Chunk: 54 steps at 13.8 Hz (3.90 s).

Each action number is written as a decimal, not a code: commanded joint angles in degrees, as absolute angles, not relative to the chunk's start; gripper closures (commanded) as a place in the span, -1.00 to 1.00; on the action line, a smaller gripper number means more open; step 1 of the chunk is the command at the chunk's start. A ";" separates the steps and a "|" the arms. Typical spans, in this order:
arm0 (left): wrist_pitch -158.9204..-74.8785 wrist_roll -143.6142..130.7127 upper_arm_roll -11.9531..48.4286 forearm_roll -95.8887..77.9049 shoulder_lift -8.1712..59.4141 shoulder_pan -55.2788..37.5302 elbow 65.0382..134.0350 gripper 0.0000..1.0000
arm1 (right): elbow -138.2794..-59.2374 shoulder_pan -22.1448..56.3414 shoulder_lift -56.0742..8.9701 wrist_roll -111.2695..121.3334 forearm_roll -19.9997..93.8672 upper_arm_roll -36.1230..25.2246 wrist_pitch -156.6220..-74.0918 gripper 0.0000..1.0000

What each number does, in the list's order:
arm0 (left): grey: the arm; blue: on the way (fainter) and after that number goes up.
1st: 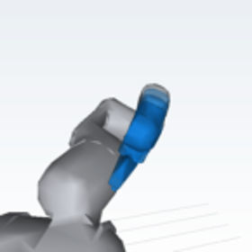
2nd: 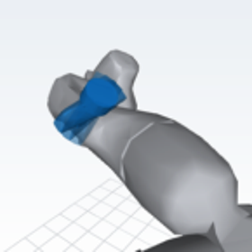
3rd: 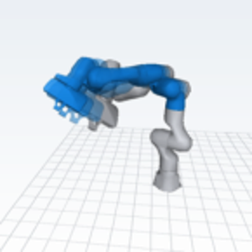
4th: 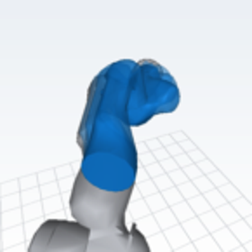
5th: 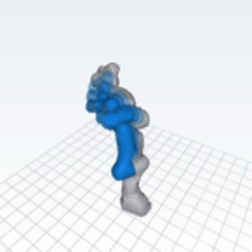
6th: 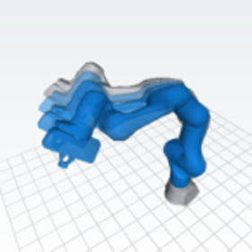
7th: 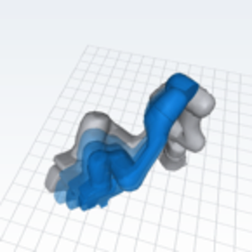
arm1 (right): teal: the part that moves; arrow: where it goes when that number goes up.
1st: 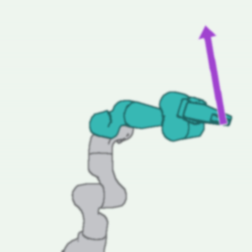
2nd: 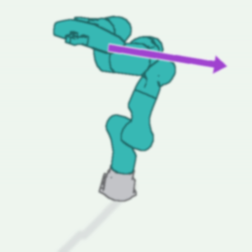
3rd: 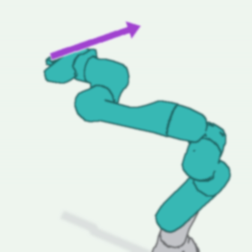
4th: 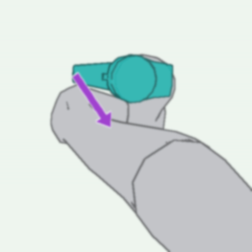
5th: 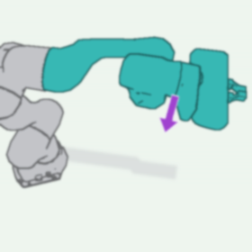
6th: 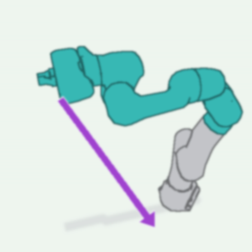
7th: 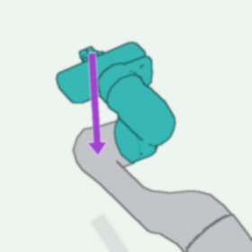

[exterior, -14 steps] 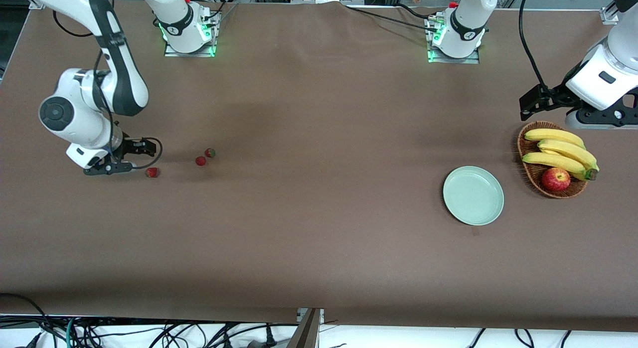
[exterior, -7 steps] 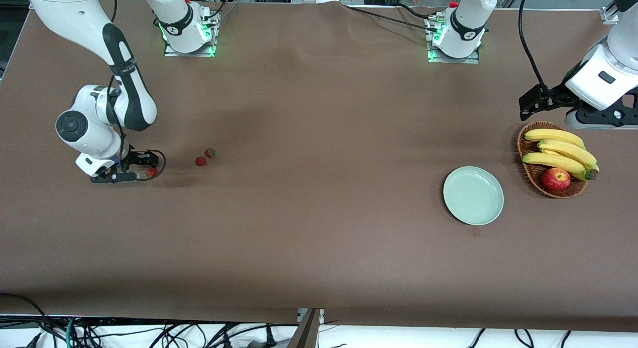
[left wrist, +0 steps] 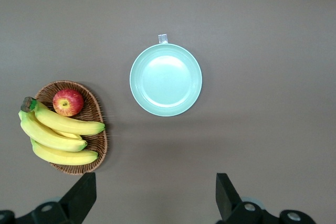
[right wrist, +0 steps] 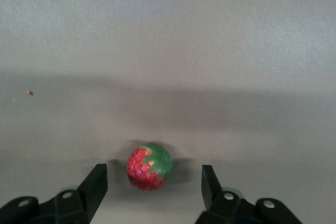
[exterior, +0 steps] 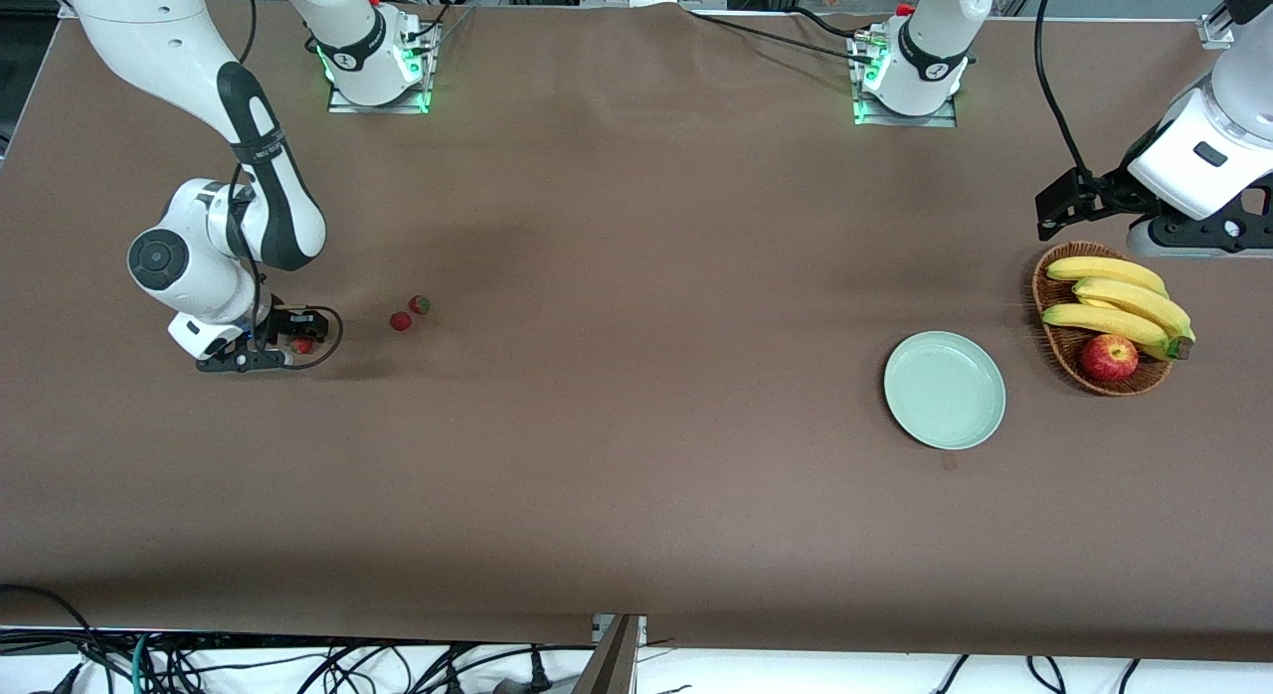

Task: Collect all strawberries into plate
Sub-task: 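Close the right gripper on the nearest red strawberry and lift it, then carry the strawberry toward the plate and release it mid-table, then grasp the released strawberry with the left gripper while the right gripper grasps another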

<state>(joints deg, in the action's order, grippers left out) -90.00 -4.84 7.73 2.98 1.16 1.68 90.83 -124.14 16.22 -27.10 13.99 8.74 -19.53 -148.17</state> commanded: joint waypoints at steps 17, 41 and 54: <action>-89.30 -3.34 8.35 1.93 0.53 2.37 90.53 -1.00 | -117.27 15.47 -25.67 16.26 13.54 -18.11 -136.44 0.79; -89.21 -3.43 8.35 1.93 0.53 2.29 90.53 -1.00 | -82.53 54.39 -44.81 -78.90 24.87 -2.72 -154.05 0.23; -89.03 -3.43 8.44 1.85 1.67 2.02 90.53 -1.00 | -85.41 48.43 -35.25 -47.53 23.03 -15.52 -116.15 -0.59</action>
